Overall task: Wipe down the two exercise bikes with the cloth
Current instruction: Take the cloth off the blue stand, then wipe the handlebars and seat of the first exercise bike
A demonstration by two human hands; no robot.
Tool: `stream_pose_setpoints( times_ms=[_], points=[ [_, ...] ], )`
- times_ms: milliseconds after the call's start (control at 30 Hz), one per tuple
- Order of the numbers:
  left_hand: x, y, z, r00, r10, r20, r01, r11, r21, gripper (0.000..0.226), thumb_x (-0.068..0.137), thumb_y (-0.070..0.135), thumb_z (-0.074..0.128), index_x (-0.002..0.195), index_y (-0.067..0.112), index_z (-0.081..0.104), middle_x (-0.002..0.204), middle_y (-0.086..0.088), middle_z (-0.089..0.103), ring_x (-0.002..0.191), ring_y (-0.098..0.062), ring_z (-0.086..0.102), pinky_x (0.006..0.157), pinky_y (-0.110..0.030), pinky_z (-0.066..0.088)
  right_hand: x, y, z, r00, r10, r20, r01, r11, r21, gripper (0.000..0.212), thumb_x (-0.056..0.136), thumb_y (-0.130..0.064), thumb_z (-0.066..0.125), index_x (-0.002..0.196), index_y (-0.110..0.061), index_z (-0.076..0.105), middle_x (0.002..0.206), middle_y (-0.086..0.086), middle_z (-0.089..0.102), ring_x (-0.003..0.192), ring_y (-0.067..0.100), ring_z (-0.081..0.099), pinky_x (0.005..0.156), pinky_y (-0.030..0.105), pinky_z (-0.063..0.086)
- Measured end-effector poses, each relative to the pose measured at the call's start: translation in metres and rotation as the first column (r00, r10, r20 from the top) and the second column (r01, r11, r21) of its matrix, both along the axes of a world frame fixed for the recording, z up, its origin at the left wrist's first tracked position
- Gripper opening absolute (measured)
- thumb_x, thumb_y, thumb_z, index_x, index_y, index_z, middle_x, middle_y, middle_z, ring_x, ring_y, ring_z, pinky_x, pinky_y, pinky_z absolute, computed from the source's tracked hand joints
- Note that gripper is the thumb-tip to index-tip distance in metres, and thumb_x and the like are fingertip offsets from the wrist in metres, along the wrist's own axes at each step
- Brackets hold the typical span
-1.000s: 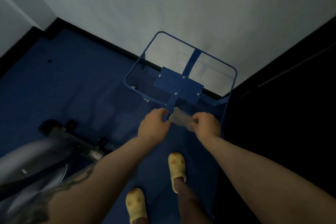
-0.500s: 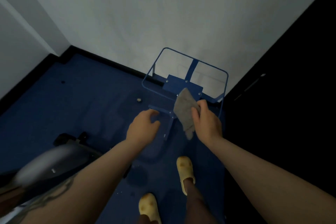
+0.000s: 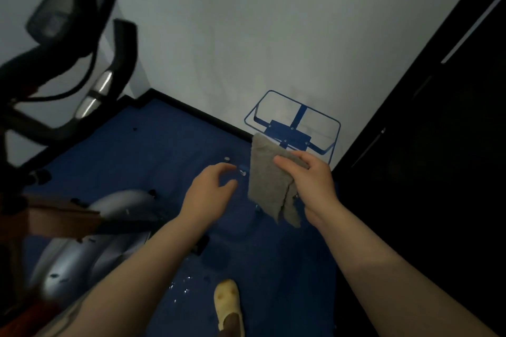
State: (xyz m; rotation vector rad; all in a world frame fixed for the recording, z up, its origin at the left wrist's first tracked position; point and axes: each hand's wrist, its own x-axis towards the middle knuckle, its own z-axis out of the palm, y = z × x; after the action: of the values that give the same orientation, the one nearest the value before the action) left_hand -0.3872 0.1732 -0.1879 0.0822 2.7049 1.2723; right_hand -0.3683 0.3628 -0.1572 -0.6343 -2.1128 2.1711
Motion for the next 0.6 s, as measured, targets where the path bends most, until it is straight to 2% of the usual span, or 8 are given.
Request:
stream_pose_setpoints(
  times_ms=[67,133,367,600],
  points=[
    [0.039,-0.010,0.003,0.999,0.032,-0.025,-0.033,0.999,-0.007,0.034,0.093,0.024,0.059,0.126,0.027,0.059,0.132,0.008,0.055,0.121,-0.010,0.049,0.094,-0.023,0.036,0.034,-0.007,0.007,0.998,0.045,-0.035,-0.047,0.998,-0.030,0.014,0.083,-0.026,0.076,0.094,-0.019,0.072,0.089,-0.002,0.074,0.087,0.013,0.069,0.064,0.022,0.052],
    [0.080,-0.019,0.006,0.997,0.069,-0.040,-0.070,0.997,-0.023,0.034,0.092,0.023,0.059,0.126,0.027,0.059,0.132,0.007,0.056,0.121,-0.011,0.050,0.095,-0.024,0.037,0.070,-0.016,0.011,0.994,0.082,-0.068,-0.081,0.997,0.005,0.012,0.086,-0.024,0.073,0.094,-0.015,0.070,0.092,0.003,0.073,0.088,0.015,0.068,0.065,0.022,0.051],
    [0.202,-0.071,0.034,0.983,0.176,-0.057,-0.179,0.982,-0.052,0.035,0.092,0.023,0.058,0.126,0.026,0.059,0.132,0.006,0.057,0.120,-0.013,0.052,0.100,-0.035,0.045,0.177,-0.067,0.031,0.984,0.144,-0.109,-0.142,0.990,0.026,0.011,0.087,-0.024,0.072,0.094,-0.016,0.070,0.092,-0.001,0.073,0.083,0.008,0.069,0.062,0.020,0.053],
    [0.315,-0.160,0.058,0.963,0.260,-0.067,-0.263,0.964,-0.045,0.036,0.093,0.023,0.058,0.129,0.027,0.057,0.131,0.008,0.056,0.108,-0.005,0.053,0.090,-0.025,0.042,0.276,-0.164,0.039,0.971,0.224,-0.084,-0.225,0.974,0.000,0.007,0.086,-0.024,0.073,0.091,-0.020,0.070,0.091,-0.001,0.073,0.083,0.011,0.070,0.065,0.026,0.056]
  ],
)
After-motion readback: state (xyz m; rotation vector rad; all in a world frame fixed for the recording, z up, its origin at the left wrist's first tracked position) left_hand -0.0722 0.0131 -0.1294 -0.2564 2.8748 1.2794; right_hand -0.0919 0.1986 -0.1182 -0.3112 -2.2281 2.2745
